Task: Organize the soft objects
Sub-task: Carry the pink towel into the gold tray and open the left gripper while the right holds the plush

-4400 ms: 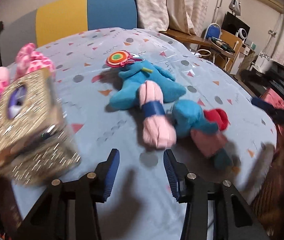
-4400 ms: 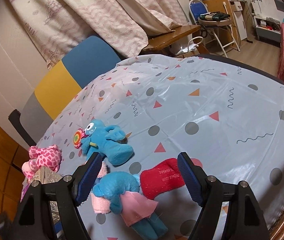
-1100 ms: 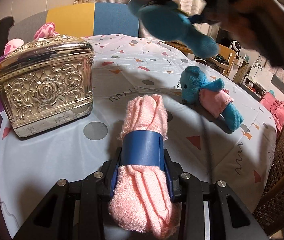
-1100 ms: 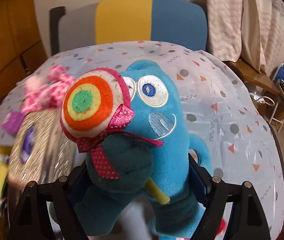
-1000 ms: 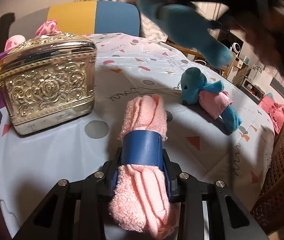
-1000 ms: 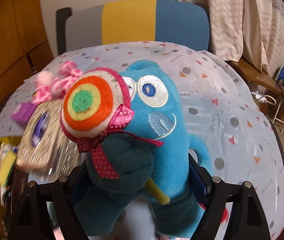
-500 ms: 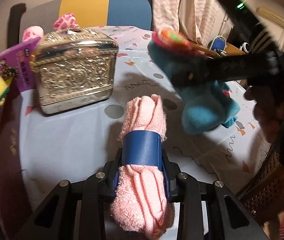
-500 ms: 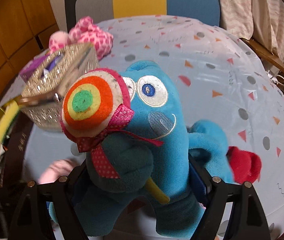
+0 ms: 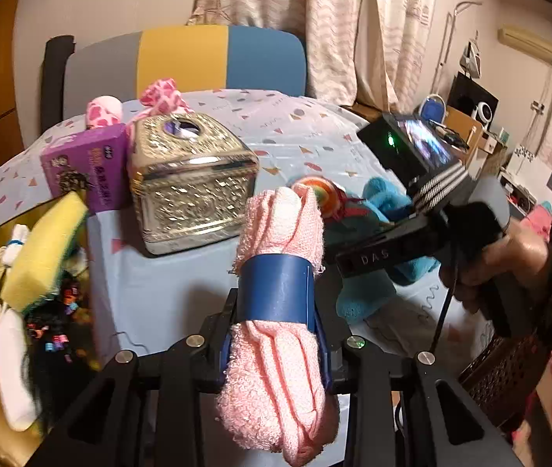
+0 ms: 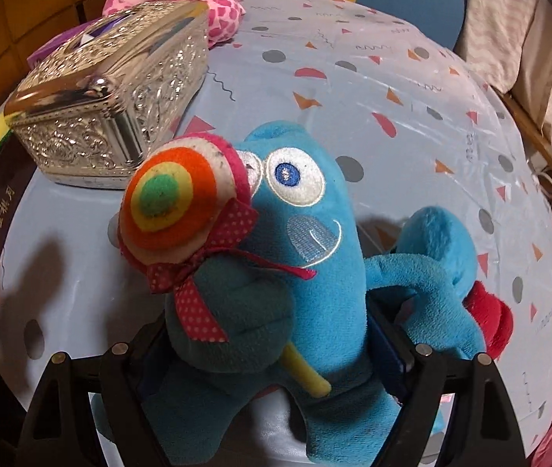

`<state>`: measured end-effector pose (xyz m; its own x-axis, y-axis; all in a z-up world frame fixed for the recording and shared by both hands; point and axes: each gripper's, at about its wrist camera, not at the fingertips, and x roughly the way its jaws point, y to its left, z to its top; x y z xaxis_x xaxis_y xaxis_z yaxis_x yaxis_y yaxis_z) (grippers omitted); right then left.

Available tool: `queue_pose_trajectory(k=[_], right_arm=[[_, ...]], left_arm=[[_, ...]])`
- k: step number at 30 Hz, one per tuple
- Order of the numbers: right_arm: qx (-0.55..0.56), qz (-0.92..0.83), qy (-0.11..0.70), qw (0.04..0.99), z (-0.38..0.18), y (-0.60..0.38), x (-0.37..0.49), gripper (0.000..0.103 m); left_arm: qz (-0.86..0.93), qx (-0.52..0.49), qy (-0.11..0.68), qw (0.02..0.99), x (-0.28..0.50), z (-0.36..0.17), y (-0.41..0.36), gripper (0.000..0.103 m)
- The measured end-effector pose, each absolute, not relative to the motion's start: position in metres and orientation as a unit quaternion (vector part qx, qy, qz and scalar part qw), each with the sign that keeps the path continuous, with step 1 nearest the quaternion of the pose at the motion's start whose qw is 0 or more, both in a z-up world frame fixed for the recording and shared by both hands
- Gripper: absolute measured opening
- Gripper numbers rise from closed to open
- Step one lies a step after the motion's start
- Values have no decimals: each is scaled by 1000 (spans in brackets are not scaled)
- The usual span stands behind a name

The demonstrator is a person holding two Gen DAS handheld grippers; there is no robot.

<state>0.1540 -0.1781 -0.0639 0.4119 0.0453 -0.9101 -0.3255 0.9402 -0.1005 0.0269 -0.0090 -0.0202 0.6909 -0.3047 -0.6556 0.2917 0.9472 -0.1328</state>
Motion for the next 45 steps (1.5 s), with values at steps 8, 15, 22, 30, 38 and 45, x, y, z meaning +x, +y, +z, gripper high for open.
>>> queue_pose_trajectory(k=[8,15,22,30,38,45], right_arm=[[-129,111,531,830,-67,-176,158,89],[-127,110,532,830,-68,-176,160,90],[-133,109,529,831,-70,-175,160,90],[-153,108,521,833,-70,-171,155,90],[-168,108,515,834,-70,-168,151,90],[-176,108,512,834,-70,-167,149,90]], left_arm=[[-146,-18,347,926,21,2,3,33],[-125,-30,348,929,19,7,17,33],[-116,-39,344,931,20,13,29,33],[-100,-47,345,932,21,15,46,33],[-78,-51,341,935,14,23,78,33],[-3,-106,350,931,10,29,170,33]])
